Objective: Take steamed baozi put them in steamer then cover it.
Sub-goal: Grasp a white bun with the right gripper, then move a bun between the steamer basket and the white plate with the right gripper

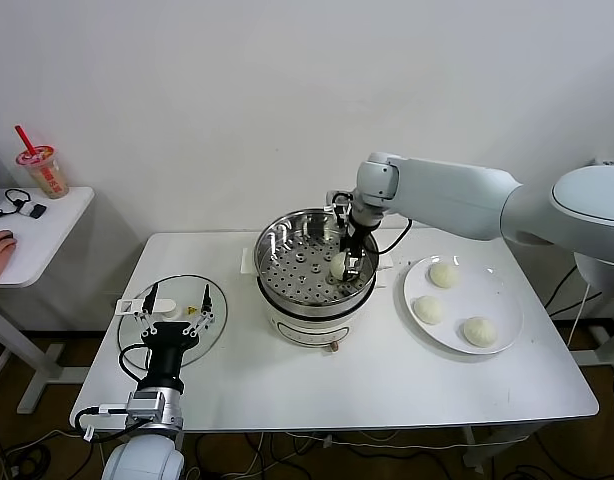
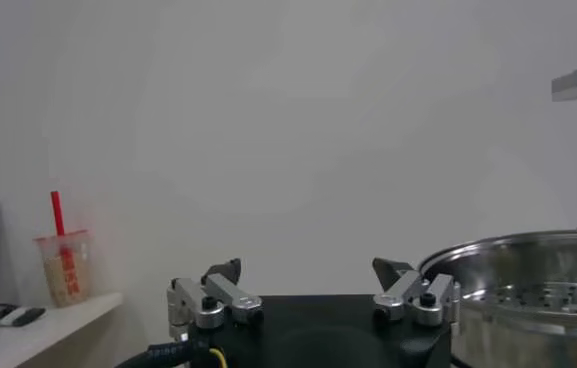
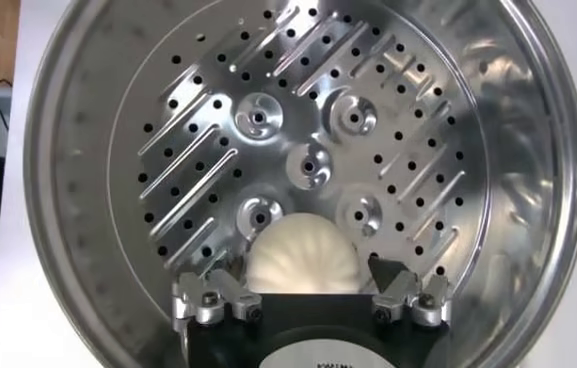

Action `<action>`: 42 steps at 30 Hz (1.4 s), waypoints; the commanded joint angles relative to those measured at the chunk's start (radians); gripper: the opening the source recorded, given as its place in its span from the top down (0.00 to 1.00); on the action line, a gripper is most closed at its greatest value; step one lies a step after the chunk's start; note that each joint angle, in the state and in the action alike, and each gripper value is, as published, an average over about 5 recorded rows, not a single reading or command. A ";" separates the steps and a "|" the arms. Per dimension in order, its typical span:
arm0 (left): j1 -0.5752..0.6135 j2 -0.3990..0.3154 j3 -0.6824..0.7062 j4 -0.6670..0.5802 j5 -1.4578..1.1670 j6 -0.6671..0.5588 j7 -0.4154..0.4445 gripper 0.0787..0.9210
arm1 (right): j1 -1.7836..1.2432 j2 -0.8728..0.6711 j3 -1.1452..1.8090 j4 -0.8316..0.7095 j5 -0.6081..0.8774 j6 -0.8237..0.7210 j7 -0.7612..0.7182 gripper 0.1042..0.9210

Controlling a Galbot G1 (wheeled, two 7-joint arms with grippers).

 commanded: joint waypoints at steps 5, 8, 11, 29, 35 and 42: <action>-0.003 -0.001 0.003 0.001 0.002 0.003 0.000 0.12 | -0.004 -0.004 0.011 -0.003 -0.004 0.002 -0.001 0.33; -0.004 0.000 0.003 0.001 0.003 0.003 0.000 0.12 | 0.003 -0.009 0.012 0.010 0.005 0.001 0.001 0.42; -0.004 0.000 0.003 0.001 0.003 0.003 0.000 0.12 | 0.019 -0.016 0.011 0.028 0.020 0.000 0.005 0.46; -0.015 0.000 0.019 -0.001 0.018 0.009 0.000 0.12 | 0.251 -0.134 -0.024 0.112 0.121 0.014 -0.008 0.46; -0.019 -0.002 0.034 0.002 0.031 0.012 -0.002 0.12 | 0.286 -0.239 -0.044 0.143 0.103 0.027 -0.022 0.46; -0.018 -0.002 0.050 0.002 0.047 0.017 -0.006 0.12 | 0.258 -0.391 -0.036 0.164 0.021 0.036 -0.027 0.46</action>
